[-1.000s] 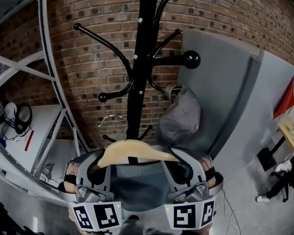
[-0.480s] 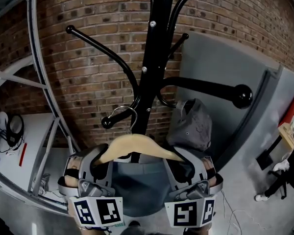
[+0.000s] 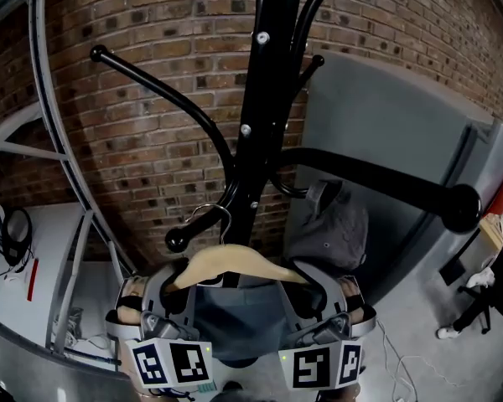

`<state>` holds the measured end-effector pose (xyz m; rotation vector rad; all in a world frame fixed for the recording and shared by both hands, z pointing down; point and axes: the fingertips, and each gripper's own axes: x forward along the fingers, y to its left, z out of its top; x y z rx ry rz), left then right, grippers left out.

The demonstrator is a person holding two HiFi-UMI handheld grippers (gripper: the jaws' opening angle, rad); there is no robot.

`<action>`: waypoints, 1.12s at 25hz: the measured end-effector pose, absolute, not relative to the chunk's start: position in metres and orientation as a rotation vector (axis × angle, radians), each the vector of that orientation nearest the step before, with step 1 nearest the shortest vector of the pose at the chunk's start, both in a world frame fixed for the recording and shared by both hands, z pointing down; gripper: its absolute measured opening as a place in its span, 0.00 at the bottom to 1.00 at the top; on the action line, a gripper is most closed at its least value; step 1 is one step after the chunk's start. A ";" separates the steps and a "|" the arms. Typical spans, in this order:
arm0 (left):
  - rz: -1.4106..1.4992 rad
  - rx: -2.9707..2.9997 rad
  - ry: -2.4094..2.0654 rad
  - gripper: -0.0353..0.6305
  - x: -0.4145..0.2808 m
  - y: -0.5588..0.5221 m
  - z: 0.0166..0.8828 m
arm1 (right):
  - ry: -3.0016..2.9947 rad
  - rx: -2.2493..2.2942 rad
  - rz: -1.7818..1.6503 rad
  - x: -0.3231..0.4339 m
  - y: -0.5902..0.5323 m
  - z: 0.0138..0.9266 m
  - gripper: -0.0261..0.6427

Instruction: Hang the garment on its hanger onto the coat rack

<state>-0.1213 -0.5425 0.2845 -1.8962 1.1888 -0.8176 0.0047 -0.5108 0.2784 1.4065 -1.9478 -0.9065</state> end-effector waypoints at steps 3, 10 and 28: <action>-0.829 -1.912 1.185 0.13 -0.122 -0.548 0.291 | -1.947 1.402 -0.893 0.004 -0.516 0.283 0.20; -0.859 -1.923 1.163 0.13 -0.120 -0.554 0.302 | -1.934 1.405 -0.867 0.005 -0.522 0.293 0.20; -0.696 -1.967 1.183 0.15 -0.116 -0.553 0.299 | -1.976 1.441 -0.792 0.006 -0.523 0.300 0.23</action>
